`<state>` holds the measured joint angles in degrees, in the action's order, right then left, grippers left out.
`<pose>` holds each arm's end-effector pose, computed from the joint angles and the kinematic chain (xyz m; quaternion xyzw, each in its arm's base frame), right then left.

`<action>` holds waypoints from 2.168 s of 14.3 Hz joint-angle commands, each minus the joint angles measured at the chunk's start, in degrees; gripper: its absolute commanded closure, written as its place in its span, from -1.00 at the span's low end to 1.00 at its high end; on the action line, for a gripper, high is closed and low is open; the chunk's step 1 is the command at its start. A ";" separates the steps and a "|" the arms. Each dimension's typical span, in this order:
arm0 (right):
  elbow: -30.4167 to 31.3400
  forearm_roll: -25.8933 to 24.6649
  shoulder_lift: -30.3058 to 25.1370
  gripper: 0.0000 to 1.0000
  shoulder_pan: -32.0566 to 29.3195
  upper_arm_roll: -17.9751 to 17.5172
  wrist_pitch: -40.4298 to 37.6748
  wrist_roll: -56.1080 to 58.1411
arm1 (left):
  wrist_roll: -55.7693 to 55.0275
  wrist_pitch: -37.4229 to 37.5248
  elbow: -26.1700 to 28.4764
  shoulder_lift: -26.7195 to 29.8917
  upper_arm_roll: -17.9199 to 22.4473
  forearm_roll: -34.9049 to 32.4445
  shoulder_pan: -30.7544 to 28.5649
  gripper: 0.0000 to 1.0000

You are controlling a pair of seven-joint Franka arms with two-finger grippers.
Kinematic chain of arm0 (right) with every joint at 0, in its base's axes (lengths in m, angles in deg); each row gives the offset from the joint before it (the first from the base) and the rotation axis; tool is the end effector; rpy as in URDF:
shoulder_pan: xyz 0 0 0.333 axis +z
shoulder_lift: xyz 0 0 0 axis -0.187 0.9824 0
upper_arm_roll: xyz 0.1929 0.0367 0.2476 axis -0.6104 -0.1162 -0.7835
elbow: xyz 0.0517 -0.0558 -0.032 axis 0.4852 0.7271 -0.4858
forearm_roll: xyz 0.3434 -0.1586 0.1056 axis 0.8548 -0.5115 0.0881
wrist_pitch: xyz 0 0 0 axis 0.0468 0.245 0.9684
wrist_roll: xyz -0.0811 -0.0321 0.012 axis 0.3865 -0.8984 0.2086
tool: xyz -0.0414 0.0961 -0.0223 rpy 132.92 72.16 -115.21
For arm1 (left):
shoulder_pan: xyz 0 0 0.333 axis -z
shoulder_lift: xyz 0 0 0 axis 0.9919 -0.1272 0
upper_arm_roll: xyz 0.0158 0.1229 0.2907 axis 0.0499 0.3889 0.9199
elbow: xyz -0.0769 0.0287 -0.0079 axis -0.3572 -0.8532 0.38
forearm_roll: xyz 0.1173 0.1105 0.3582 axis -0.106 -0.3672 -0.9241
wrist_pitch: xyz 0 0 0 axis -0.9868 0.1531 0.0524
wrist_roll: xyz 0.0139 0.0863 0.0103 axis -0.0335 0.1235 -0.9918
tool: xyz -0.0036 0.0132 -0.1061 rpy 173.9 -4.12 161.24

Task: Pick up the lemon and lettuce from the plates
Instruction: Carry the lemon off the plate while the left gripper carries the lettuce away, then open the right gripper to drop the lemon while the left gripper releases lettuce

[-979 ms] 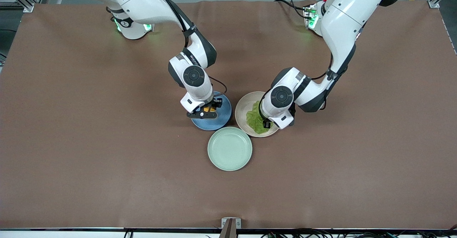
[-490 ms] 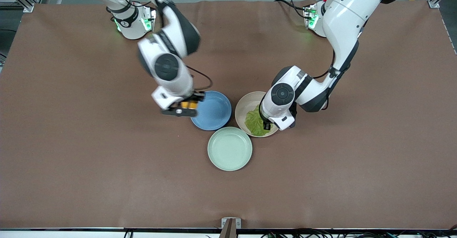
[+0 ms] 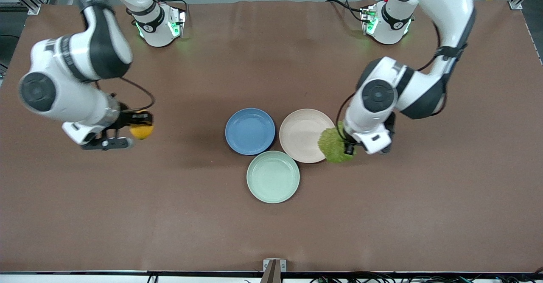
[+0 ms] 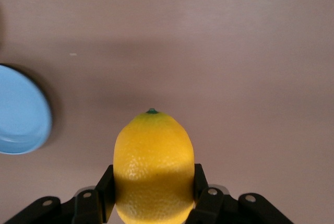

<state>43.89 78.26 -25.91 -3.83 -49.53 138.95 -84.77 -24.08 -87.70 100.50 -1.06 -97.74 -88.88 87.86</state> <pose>0.5951 0.0595 0.4188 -0.9941 -0.0331 0.1005 0.0243 0.5994 -0.2653 0.3628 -0.8063 -0.5907 -0.0111 0.0287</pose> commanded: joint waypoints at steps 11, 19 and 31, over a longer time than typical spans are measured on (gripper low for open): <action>19.92 -3.73 5.68 0.65 -12.93 -1.28 32.02 12.04 | 24.11 -23.11 19.06 -1.95 -0.45 -8.39 -21.86 0.99; 20.19 -2.94 12.37 0.58 -12.93 -1.28 39.94 11.69 | 23.76 -26.66 20.38 -1.54 -0.71 -12.18 -23.63 -1.00; 15.37 -2.94 -6.41 -1.00 -12.67 -1.37 13.71 8.00 | 48.18 1.18 4.14 7.88 -10.36 -11.04 -23.98 -1.00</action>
<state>58.18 75.38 -24.73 -16.01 -50.24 158.16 -75.58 19.72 -90.52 107.65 6.23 -106.23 -99.83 64.38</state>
